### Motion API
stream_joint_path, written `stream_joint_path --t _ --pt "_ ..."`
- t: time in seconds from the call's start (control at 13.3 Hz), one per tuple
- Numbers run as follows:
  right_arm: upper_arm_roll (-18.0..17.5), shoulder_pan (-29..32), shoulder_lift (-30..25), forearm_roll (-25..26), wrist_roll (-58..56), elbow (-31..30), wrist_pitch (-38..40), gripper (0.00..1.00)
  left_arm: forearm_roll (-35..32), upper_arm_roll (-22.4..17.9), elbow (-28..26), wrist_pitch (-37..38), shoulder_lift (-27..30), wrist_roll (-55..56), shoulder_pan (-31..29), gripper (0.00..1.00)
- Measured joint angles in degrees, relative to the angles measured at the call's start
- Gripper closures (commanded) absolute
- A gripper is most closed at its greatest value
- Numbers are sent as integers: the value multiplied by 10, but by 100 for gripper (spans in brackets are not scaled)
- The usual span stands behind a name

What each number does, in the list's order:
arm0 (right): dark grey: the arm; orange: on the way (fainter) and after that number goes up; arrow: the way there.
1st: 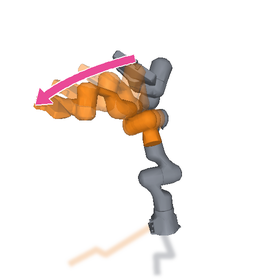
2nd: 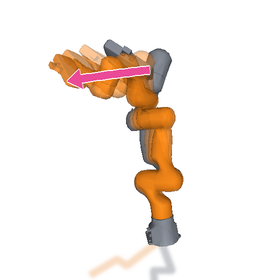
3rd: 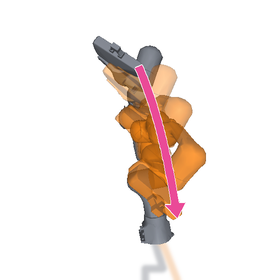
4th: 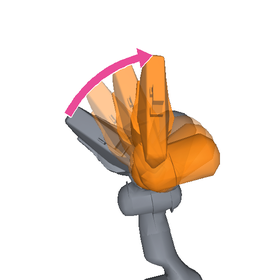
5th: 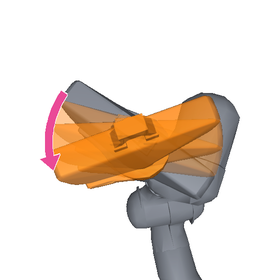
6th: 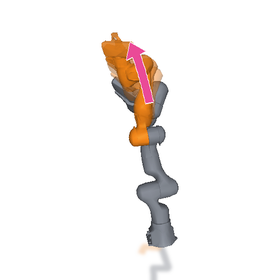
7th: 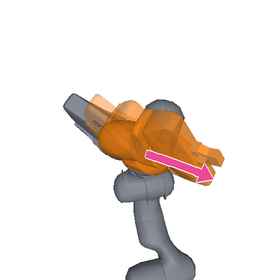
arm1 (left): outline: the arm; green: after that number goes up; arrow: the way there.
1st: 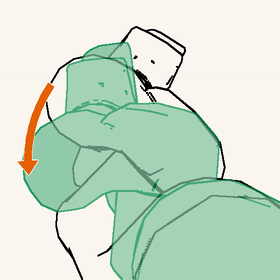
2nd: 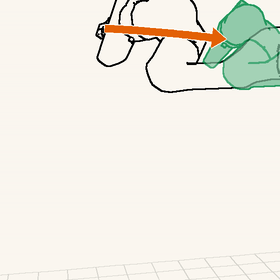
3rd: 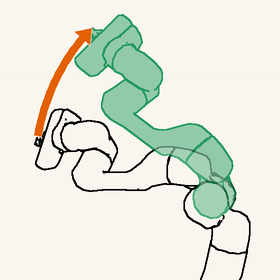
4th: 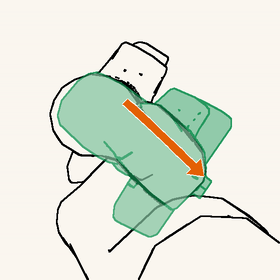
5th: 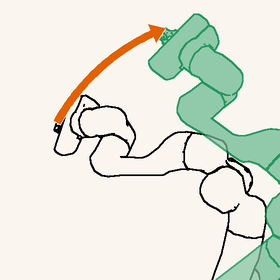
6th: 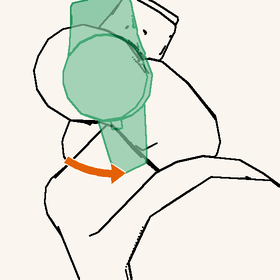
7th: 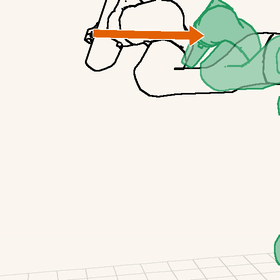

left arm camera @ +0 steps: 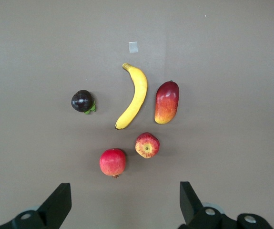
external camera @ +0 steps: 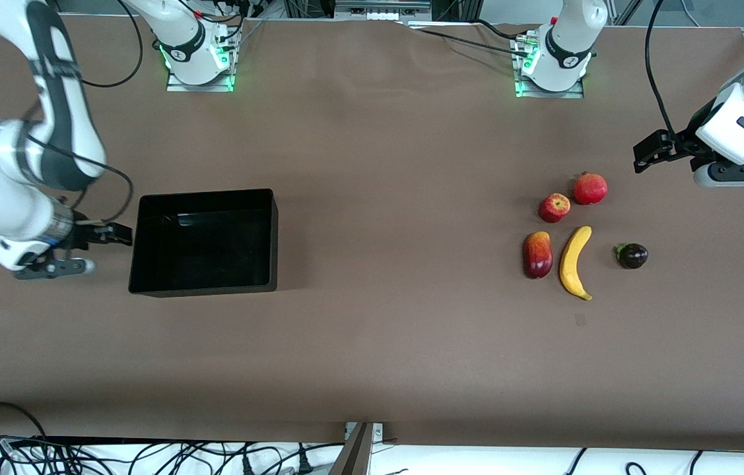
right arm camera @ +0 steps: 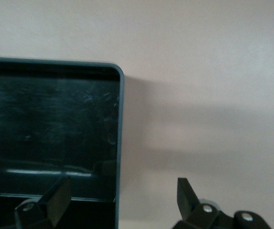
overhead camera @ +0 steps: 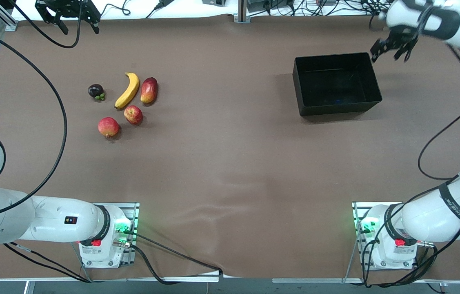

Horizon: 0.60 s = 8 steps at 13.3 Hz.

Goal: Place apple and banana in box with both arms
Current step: 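Reach the right gripper down to the black box's side wall, then push the black box with the right gripper toward the fruit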

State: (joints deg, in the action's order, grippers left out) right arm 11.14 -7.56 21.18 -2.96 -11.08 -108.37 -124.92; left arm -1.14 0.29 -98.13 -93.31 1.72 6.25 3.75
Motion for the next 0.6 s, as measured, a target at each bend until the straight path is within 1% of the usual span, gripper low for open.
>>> stream_joint_path --t 0.07,0.15,0.22,0.38,0.45,0.53,0.6 --pt "0 0 8 -9 0 -22 -28 4 0 0 0 0 0 0 0 0" --pt "0 0 14 -16 0 -40 -53 9 0 0 0 0 0 0 0 0" --pt "-1 0 18 -19 0 -58 -76 19 0 0 0 0 0 0 0 0" --pt "-1 0 19 -21 0 -94 -119 54 0 0 0 1 0 0 0 0" --pt "-1 0 19 -21 0 -108 -130 75 0 0 0 1 0 0 0 0" --pt "-1 0 18 -21 -1 -116 -135 100 0 0 0 2 0 0 0 0" --pt "-1 0 18 -21 -1 -119 -136 100 0 0 0 2 0 0 0 0"
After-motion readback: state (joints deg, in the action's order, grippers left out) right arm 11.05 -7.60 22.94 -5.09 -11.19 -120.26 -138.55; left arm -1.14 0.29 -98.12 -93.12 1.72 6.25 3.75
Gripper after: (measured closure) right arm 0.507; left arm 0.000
